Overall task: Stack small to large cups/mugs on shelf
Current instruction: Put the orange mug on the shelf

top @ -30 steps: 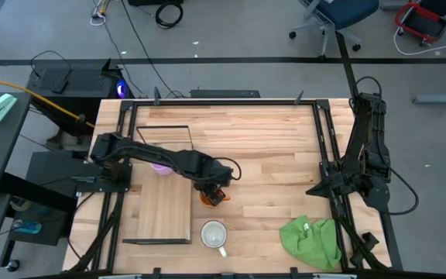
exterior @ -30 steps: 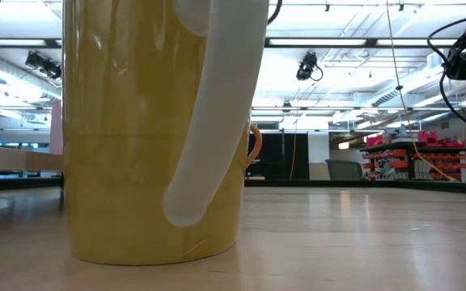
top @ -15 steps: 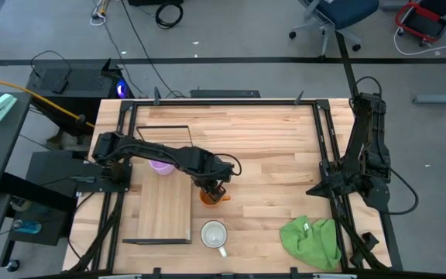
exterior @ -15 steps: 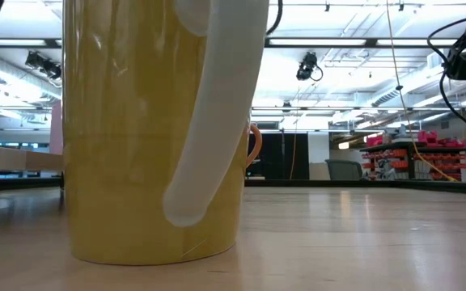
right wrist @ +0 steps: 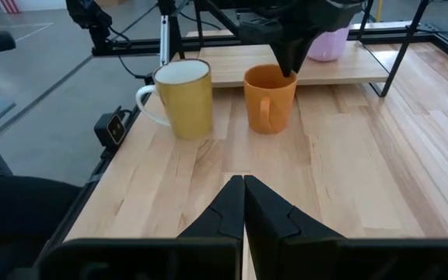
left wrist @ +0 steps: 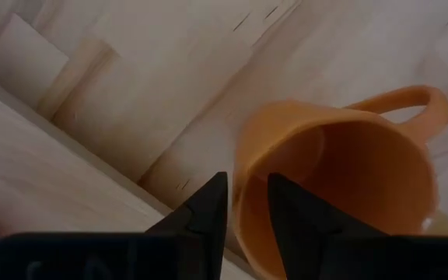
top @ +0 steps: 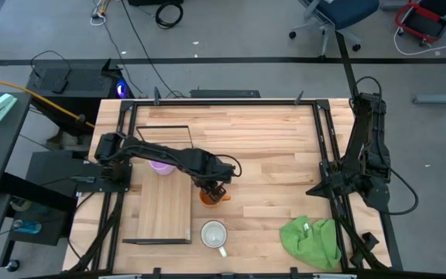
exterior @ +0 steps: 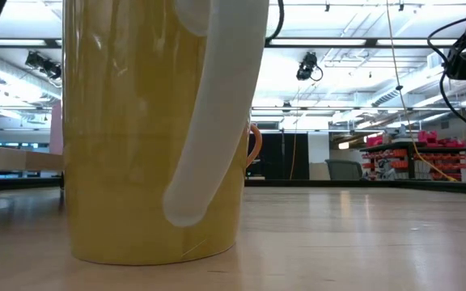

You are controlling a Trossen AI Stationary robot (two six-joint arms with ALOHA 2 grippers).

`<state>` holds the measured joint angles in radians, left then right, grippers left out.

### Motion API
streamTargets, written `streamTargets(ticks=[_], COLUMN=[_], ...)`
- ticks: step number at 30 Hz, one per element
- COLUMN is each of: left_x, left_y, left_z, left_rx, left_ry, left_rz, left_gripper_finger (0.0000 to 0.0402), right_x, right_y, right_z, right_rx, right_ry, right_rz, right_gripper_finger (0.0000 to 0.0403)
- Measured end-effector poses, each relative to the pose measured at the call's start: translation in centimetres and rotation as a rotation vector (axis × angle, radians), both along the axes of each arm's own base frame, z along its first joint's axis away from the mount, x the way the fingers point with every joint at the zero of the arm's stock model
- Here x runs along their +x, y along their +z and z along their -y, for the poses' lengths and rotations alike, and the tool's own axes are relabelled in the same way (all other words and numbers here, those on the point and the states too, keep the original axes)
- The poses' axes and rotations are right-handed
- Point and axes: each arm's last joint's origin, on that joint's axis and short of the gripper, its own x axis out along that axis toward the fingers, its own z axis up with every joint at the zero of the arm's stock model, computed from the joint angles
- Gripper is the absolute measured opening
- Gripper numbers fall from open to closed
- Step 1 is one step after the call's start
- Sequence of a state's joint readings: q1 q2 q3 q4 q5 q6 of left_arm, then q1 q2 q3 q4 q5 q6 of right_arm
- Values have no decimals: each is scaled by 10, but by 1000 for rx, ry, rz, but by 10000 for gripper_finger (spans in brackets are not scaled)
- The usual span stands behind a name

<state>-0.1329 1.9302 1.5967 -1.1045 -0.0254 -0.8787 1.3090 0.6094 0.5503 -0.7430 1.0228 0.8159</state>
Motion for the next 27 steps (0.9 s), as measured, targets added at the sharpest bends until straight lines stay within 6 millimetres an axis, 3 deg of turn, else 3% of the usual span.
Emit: streamTargets(ticks=[27], left_x=[-9], left_y=[5], left_z=[17], left_rx=[2], left_ry=[389], left_rz=[-11], left_gripper_finger=[107], right_x=[-1], right_y=[-1], right_z=[-2], right_rx=[34], right_ry=[49], right_rz=[-61], right_gripper_finger=[16])
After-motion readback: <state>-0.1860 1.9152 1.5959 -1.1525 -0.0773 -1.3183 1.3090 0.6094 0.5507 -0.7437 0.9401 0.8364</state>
